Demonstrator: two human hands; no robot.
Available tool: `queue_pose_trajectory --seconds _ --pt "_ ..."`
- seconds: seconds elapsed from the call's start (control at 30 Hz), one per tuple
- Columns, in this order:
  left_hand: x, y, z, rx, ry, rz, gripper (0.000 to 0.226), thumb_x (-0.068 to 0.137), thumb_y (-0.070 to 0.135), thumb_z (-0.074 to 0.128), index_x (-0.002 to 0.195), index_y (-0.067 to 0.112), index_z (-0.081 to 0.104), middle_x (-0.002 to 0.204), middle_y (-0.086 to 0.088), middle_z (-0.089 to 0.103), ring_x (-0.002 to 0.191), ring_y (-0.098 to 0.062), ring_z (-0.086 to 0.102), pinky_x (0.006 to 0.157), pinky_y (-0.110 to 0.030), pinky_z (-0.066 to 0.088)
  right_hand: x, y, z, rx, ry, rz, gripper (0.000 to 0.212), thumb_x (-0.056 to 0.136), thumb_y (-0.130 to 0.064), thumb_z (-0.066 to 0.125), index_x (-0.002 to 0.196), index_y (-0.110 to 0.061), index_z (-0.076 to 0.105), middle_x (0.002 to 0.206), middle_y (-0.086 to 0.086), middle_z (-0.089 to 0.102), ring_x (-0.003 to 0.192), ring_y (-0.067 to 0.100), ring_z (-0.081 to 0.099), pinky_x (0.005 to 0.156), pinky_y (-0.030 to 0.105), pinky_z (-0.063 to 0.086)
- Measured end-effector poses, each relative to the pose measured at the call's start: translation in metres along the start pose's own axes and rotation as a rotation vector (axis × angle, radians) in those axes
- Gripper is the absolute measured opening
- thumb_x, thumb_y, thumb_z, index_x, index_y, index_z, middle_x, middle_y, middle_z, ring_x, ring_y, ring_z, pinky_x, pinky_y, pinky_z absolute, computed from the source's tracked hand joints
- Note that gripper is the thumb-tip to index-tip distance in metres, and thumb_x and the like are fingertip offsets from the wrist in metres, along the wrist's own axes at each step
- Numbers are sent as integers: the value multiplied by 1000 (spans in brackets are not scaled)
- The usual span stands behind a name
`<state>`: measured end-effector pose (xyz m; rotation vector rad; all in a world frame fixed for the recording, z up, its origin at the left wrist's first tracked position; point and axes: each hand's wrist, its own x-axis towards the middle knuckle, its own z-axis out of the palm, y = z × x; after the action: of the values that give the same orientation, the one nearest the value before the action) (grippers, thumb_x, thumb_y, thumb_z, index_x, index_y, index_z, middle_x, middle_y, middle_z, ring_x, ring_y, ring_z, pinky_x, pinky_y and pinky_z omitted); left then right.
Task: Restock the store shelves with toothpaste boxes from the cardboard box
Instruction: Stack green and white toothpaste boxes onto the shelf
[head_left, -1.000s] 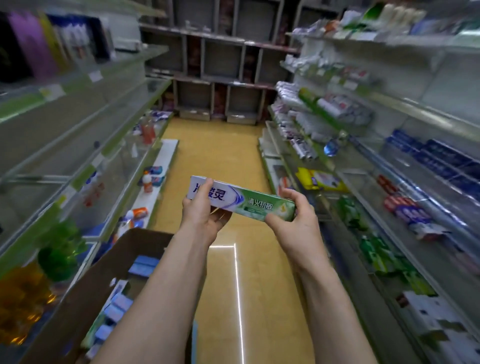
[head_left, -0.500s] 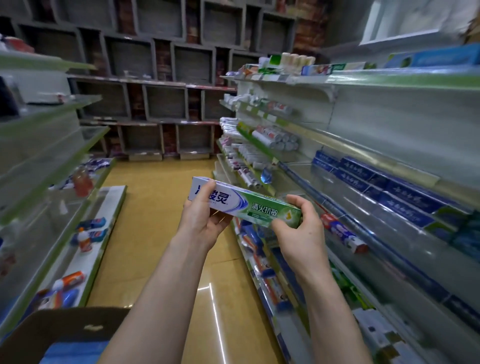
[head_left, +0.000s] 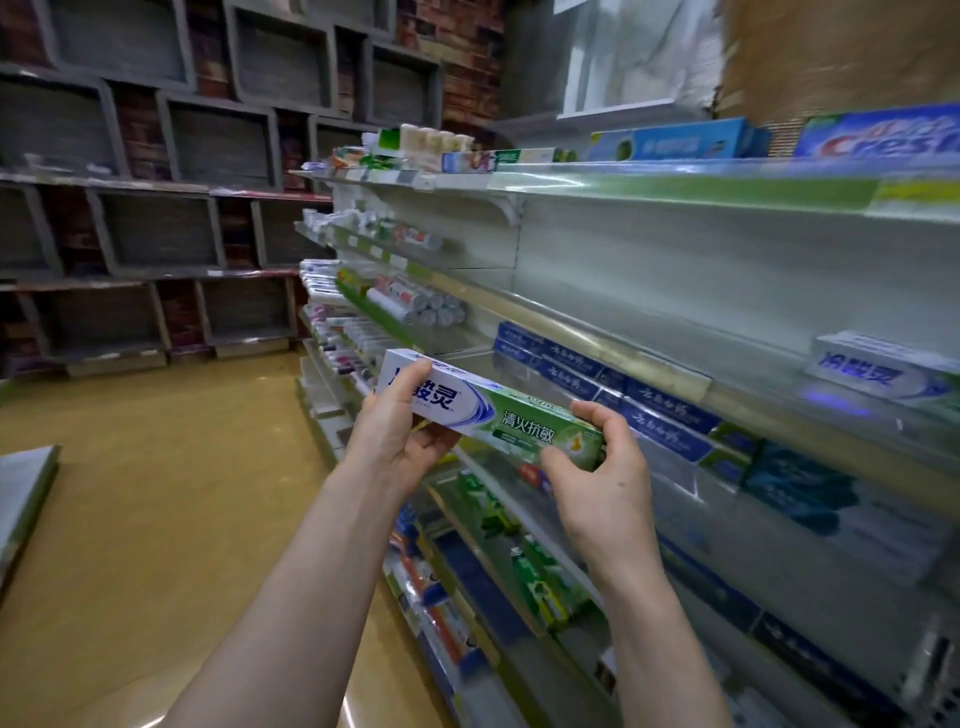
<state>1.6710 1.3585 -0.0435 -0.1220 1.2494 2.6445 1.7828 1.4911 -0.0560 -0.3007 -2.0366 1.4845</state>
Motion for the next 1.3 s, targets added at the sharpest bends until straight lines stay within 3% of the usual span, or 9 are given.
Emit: queue_pose_trajectory --seconds 0.1,0.17,0.23,0.37,0.57,0.7,0.83,1.17,1.3 --pt "30 -4 23 11 -81 -43 49 86 25 66 130 10 52 87 -9 66 79 -25 65 64 -36 55 25 3 -5 -16 55 -16 41 87 -14 63 111 -44 48 119 7 56 84 7 53 72 23 45" --pt "48 -4 37 38 -127 -59 48 86 25 65 129 9 53 90 -10 67 80 -26 65 63 -36 57 39 1 -8 -35 107 -31 40 89 -8 62 119 -32 50 119 2 52 75 -13 52 62 3 40" --pt "66 -2 53 65 -183 -82 47 86 26 65 128 8 53 94 -12 66 79 -26 65 55 -32 57 55 0 -10 -62 174 -47 39 88 -5 62 121 -25 52 120 -3 50 78 -24 48 58 -2 37" --pt "95 2 88 98 -301 -116 47 86 24 65 129 9 52 93 -11 65 79 -25 65 59 -33 55 84 -2 -11 -105 297 -64 38 87 -11 65 116 -32 51 121 -3 53 99 10 54 80 15 43" --pt "124 -8 137 112 -436 -226 52 85 32 67 128 9 52 105 -13 65 88 -28 65 66 -39 56 106 -6 -28 -161 457 -67 40 84 -11 67 107 -39 51 114 0 56 100 16 56 93 40 48" --pt "120 -28 175 112 -528 -305 43 84 33 68 116 8 55 103 -14 63 89 -31 65 64 -42 56 108 -11 -61 -269 554 -73 38 83 -11 67 106 -36 51 113 -1 56 99 15 55 92 36 46" --pt "105 -49 211 170 -616 -359 20 86 22 67 96 8 56 95 -14 61 91 -30 63 79 -45 54 105 -15 -110 -386 603 -32 36 83 -12 68 110 -30 53 116 -3 55 100 11 51 84 24 39" --pt "71 -101 286 417 -748 -405 10 87 15 64 87 9 57 89 -16 61 79 -27 62 61 -38 57 106 -30 -224 -571 596 127 36 83 -10 64 110 -30 51 99 5 57 40 2 45 37 14 32" --pt "63 -116 302 478 -771 -385 12 87 12 65 86 8 54 84 -16 58 75 -29 61 61 -41 56 108 -30 -252 -594 575 138 36 82 -9 69 110 -25 53 112 -2 52 65 12 56 54 23 44"
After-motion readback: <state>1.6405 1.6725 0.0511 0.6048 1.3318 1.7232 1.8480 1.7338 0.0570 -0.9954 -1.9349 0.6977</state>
